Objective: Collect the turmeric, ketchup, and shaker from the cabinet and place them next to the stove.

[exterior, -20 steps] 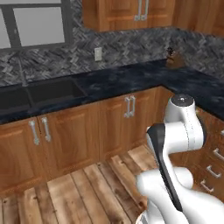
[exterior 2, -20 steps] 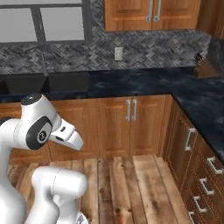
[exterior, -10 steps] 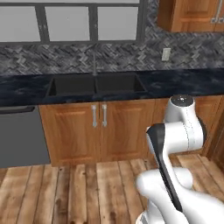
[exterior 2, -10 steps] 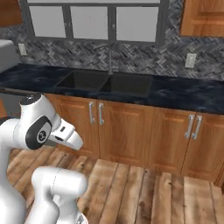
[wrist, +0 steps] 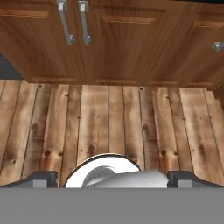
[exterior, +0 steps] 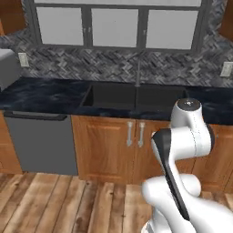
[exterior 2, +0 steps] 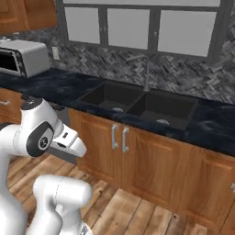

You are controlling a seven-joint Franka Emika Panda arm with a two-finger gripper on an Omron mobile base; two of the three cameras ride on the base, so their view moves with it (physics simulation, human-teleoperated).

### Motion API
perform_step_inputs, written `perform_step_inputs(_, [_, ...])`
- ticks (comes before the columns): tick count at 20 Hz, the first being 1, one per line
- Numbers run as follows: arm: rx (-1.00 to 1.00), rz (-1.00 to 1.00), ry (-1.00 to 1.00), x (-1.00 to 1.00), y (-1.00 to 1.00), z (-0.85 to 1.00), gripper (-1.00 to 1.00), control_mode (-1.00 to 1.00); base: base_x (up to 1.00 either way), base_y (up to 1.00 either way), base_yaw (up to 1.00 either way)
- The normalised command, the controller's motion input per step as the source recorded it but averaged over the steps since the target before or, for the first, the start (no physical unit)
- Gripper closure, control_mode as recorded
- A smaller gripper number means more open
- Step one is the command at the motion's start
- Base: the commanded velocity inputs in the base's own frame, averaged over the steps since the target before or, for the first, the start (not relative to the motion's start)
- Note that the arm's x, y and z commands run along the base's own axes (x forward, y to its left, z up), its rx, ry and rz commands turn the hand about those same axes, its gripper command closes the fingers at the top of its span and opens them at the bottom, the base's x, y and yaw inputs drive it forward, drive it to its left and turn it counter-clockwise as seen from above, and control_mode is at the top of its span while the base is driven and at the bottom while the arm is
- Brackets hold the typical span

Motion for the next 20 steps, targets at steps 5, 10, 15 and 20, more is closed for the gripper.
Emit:
perform_step_inputs(5, [0.0,0.0,0.0,0.0,0.0,0.0,-1.0,1.0,0.55,0.5,0.42])
perform_step_inputs(10, [0.0,0.0,0.0,0.0,0.0,0.0,-1.0,1.0,0.19,0.8,0.45])
perform_step_inputs(15, [0.0,0.0,0.0,0.0,0.0,0.0,-1.0,1.0,0.58,0.81,0.35])
perform_step_inputs(20, [0.0,0.0,0.0,0.0,0.0,0.0,-1.0,1.0,0.79,0.8,0.27])
